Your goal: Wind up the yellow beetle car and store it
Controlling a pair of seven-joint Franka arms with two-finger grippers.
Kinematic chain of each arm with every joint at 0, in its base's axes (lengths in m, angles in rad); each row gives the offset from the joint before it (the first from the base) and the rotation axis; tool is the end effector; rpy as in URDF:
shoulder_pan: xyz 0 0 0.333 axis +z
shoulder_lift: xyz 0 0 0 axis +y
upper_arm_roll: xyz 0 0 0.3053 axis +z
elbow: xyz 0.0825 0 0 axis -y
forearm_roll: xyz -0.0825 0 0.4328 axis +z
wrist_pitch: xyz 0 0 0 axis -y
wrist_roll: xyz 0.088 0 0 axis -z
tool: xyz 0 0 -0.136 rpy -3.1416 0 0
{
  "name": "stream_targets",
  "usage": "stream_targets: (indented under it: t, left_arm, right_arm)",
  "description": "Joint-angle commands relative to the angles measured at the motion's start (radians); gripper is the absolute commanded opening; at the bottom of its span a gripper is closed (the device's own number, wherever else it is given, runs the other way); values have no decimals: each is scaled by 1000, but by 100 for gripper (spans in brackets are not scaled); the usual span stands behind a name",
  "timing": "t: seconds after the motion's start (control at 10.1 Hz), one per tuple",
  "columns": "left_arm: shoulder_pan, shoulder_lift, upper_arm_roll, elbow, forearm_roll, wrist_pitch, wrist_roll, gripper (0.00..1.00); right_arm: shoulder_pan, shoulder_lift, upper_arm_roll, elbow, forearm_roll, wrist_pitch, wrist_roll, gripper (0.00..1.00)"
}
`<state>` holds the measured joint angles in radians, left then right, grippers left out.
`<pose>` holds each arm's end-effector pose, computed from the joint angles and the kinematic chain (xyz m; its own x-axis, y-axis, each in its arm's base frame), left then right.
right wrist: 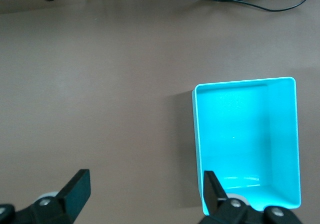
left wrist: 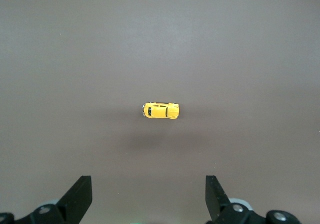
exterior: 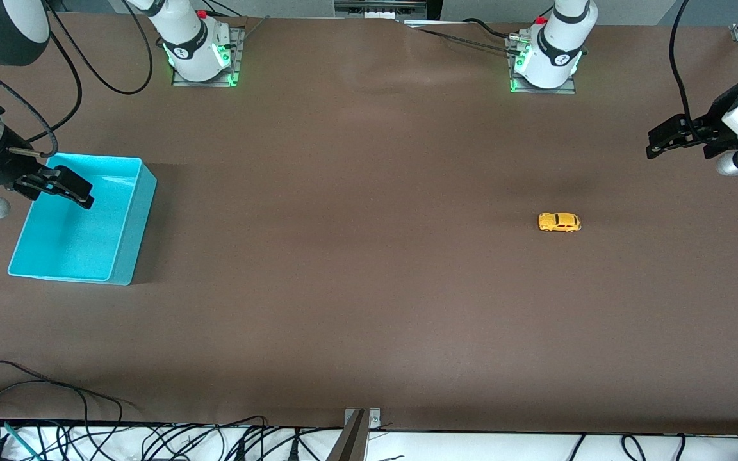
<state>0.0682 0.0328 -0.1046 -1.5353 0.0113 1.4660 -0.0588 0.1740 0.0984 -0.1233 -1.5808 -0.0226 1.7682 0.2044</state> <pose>0.5984 -0.0193 0.5749 0.9946 0.0235 -0.1011 0.0222 -0.9997 -0.0138 0.6500 0.0332 0.5368 0.9846 -0.1472 0.0947 -0.1493 -0.9887 0.0157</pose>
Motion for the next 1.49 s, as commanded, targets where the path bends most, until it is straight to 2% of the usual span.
stream_targets:
  t: [0.0,0.1,0.2,0.99,1.39]
  left_arm:
    - [1,-5,-6,11,35,-15,-7,100]
    - [1,-5,-6,11,35,-15,-7,100]
    - [1,-5,-4,11,35,-15,-7,100]
    - [16,2,3,11,24,-15,2,100]
    - [24,4,-1,0,35,-13,-65,100]
  right_arm:
    - [-2,-22,-10,7,4,-36,-10,100]
    - [-4,-22,-37,15,9,-36,-10,100]
    - [-4,-22,-39,34,7,-38,-22,100]
    - [-1,15,-36,22,7,-64,-17,100]
    - [10,29,-29,16,6,-100,-33,100]
